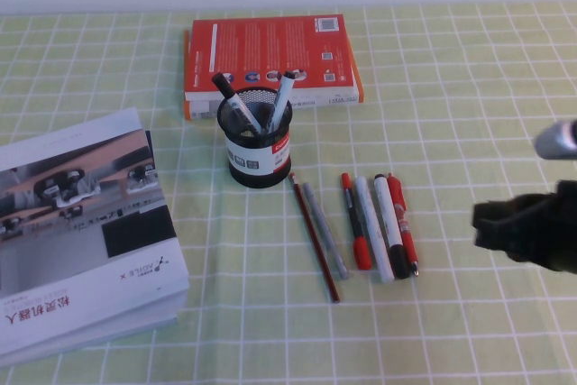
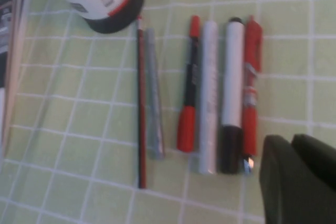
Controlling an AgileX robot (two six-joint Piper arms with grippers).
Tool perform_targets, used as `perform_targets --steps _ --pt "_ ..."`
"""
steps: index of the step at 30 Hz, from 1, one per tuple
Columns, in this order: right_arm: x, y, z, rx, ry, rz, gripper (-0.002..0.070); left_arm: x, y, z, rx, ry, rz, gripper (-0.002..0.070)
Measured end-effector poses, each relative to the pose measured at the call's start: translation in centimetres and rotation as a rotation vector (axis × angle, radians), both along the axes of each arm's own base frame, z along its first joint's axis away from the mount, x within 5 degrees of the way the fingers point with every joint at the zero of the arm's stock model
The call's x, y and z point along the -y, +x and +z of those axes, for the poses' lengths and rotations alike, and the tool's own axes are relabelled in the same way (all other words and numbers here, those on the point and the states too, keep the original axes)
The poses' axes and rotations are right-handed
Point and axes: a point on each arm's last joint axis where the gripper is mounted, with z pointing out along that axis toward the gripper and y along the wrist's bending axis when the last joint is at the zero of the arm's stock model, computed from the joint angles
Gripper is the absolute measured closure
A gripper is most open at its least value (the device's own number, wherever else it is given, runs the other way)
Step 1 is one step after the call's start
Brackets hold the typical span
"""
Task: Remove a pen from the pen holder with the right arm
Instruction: Pick up the pen from the pen holder
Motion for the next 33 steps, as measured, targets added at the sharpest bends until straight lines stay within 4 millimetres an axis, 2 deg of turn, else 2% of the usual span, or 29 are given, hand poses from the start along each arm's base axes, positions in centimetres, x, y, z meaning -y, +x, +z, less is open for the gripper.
perform_targets --steps 3,4,9,12,15,17,20,26,33 --pt "-2.8 1.6 0.3 0.044 -0.005 0.047 0.0688 0.0 0.0 0.0 0.000 0.000 0.000 0.0680" --pt "-4.3 2.4 0.3 0.067 -0.008 0.065 0.0688 0.0 0.0 0.0 0.000 0.000 0.000 0.0680" --pt "-8.2 5.1 -0.1 0.140 -0.013 0.073 0.0645 0.0 0.0 0.0 0.000 0.000 0.000 0.0680" --pt "-9.8 7.0 -0.3 0.179 -0.007 0.045 0.0555 0.0 0.0 0.0 0.000 0.000 0.000 0.0680" --pt "-10.9 8.3 -0.4 0.207 0.010 0.015 0.0432 0.0 0.0 0.0 0.000 0.000 0.000 0.0680" --pt "-11.9 9.3 -0.5 0.224 0.035 -0.010 0.0324 0.0 0.0 0.0 0.000 0.000 0.000 0.0680" --pt "-13.2 10.4 -0.9 0.262 0.051 -0.035 0.0246 0.0 0.0 0.0 0.000 0.000 0.000 0.0680" --pt "-15.2 12.5 -2.2 0.363 0.076 -0.089 0.0248 0.0 0.0 0.0 0.000 0.000 0.000 0.0680" --pt "-17.7 14.8 -3.4 0.409 0.130 -0.057 0.0272 0.0 0.0 0.0 0.000 0.000 0.000 0.0680"
